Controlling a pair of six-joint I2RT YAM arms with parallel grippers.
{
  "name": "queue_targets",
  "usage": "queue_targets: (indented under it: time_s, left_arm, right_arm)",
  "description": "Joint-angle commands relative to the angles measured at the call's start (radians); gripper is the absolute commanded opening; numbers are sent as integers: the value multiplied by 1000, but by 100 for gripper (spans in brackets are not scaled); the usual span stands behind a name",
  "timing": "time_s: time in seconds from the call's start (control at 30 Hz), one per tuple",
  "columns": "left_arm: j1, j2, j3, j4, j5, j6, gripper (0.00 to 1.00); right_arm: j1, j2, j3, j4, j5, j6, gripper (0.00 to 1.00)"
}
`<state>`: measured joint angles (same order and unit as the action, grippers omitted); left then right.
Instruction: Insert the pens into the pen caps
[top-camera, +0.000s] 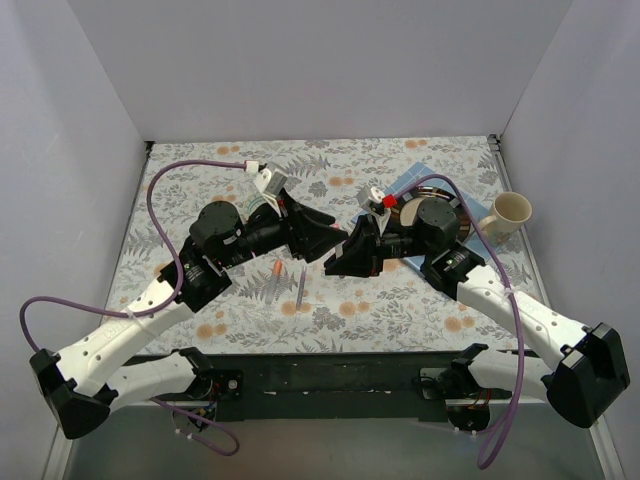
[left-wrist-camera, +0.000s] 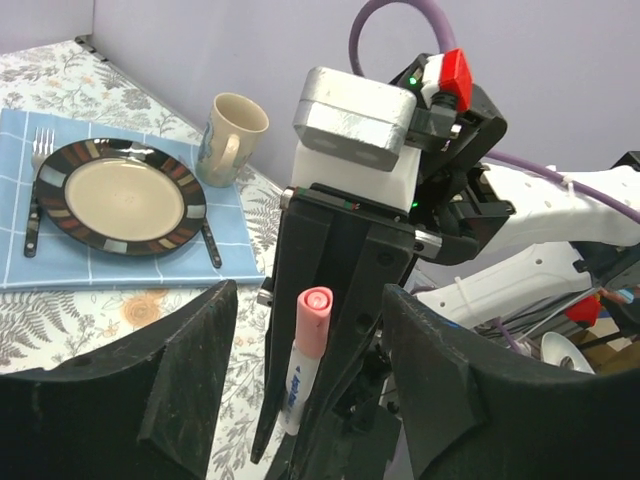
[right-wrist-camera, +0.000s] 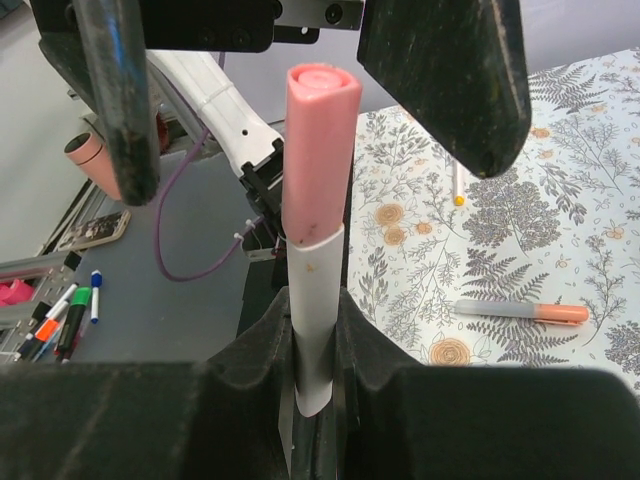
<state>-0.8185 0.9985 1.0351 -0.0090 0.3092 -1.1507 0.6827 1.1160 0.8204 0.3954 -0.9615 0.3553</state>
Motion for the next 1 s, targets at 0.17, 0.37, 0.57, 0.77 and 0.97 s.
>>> queue_targets:
  time_s: [0.17, 0.37, 0.57, 0.77, 0.97]
  left_arm:
    - [15, 31, -3, 66, 116, -9, 4]
    - [16, 2, -165, 199, 252, -147, 0]
    - [16, -14, -328, 296, 324, -261, 0]
    - [13, -51, -444, 346, 298, -317, 0]
    - [-10, 14, -489, 382, 261, -351, 0]
  right_arm:
    - [2, 8, 5, 72, -26, 22, 1]
    - [-15, 11, 77, 140, 18, 77, 1]
    - [-83, 48, 198, 148, 17, 108, 1]
    - [-155, 123, 339, 50, 15, 45, 1]
    - [-156, 229, 471, -124, 47, -98, 1]
